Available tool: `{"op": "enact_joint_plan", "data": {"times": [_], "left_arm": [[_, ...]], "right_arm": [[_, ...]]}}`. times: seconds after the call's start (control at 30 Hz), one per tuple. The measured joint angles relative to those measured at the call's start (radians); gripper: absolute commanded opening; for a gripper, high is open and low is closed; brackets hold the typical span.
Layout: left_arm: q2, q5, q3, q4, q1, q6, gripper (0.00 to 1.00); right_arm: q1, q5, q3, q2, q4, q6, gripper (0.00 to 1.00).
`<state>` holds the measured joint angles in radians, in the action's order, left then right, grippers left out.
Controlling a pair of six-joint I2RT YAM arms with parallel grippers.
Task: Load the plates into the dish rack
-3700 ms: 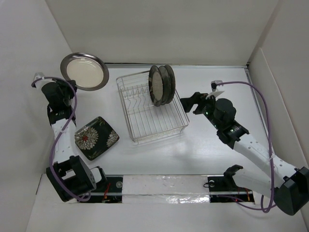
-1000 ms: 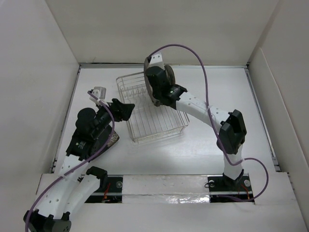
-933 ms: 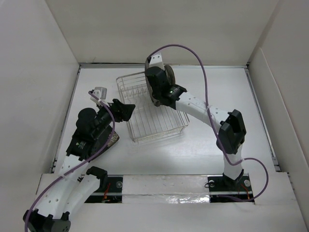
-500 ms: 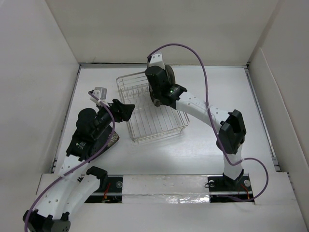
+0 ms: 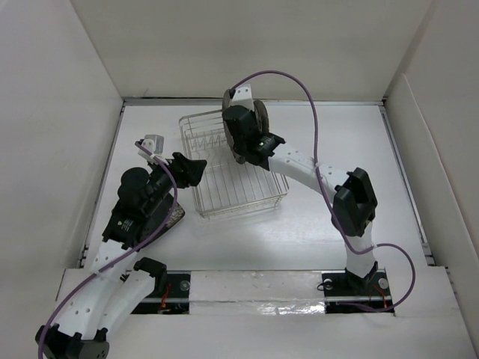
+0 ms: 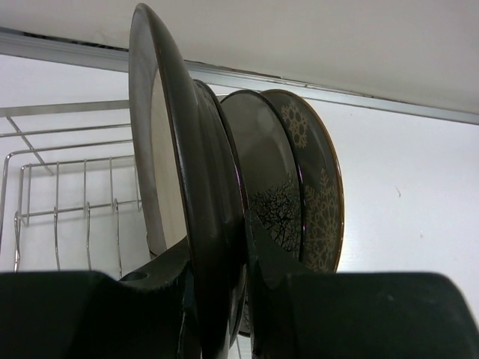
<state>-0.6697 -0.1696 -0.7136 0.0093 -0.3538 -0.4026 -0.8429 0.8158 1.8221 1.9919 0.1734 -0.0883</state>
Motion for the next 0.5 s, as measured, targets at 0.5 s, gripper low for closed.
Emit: {"op": "enact_joint_plan", "data": {"times": [0.5], "left_arm": [[-0.001, 0.017, 0.0, 0.001, 0.0, -0.002, 0.63]], "right_arm": [[-0.044, 0.119, -0.017, 0.0, -0.015, 0.006, 0.0]]}}
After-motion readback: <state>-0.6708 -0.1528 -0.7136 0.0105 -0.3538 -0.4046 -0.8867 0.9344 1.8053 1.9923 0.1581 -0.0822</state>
